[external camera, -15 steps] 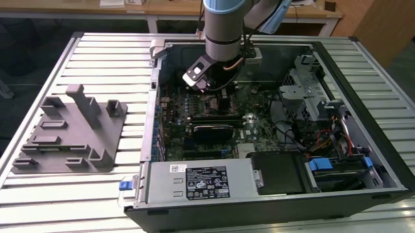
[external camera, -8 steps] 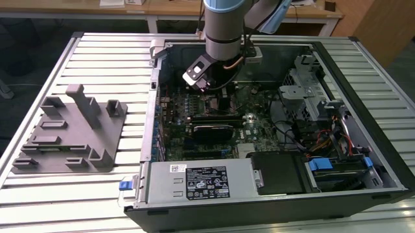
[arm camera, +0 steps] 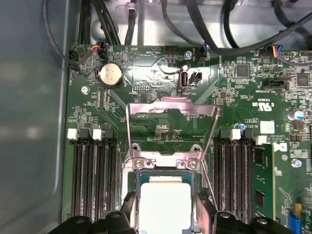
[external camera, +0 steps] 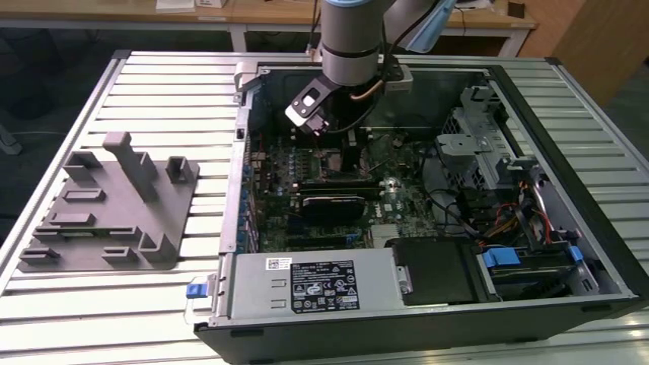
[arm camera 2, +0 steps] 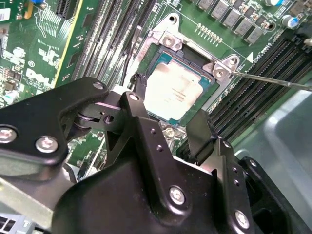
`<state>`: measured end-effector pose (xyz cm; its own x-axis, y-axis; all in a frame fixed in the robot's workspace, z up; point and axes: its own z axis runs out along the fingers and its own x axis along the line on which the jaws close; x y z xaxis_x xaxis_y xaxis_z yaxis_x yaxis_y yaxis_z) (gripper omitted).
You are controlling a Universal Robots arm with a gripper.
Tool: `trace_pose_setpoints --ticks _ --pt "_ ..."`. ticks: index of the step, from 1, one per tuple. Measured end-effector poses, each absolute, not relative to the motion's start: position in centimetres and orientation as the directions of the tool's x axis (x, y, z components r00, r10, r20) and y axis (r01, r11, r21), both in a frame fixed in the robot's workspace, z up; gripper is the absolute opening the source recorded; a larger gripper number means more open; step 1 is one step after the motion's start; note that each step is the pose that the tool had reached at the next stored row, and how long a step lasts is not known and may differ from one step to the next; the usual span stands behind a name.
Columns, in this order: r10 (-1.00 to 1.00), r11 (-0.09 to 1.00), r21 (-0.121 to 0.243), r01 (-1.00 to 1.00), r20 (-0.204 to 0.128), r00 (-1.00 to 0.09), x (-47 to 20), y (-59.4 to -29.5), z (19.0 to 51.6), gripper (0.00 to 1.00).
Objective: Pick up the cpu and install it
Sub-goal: 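Place the cpu into insertion slot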
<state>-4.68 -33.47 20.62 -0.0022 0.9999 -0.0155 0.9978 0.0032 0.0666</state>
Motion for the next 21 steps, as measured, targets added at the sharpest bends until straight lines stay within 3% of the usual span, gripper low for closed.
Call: trace_pose_setpoints --ticks 8,13,17,19,21 --pt "1.000 0.003 0.067 0.998 -0.016 -0.002 -4.68 -33.48 20.63 0.60" --pt "1.000 0.003 0.067 0.998 -0.016 -0.002 -4.68 -33.48 20.63 0.35" --pt "1.000 0.003 0.067 0.998 -0.016 -0.002 -4.68 -33.47 20.63 0.23" --pt "1.000 0.003 0.067 0.998 -0.016 -0.002 -4.68 -33.48 20.63 0.11" --pt "1.000 0.003 0.067 0.998 -0.016 -0.002 -4.68 -33.48 20.63 0.11"
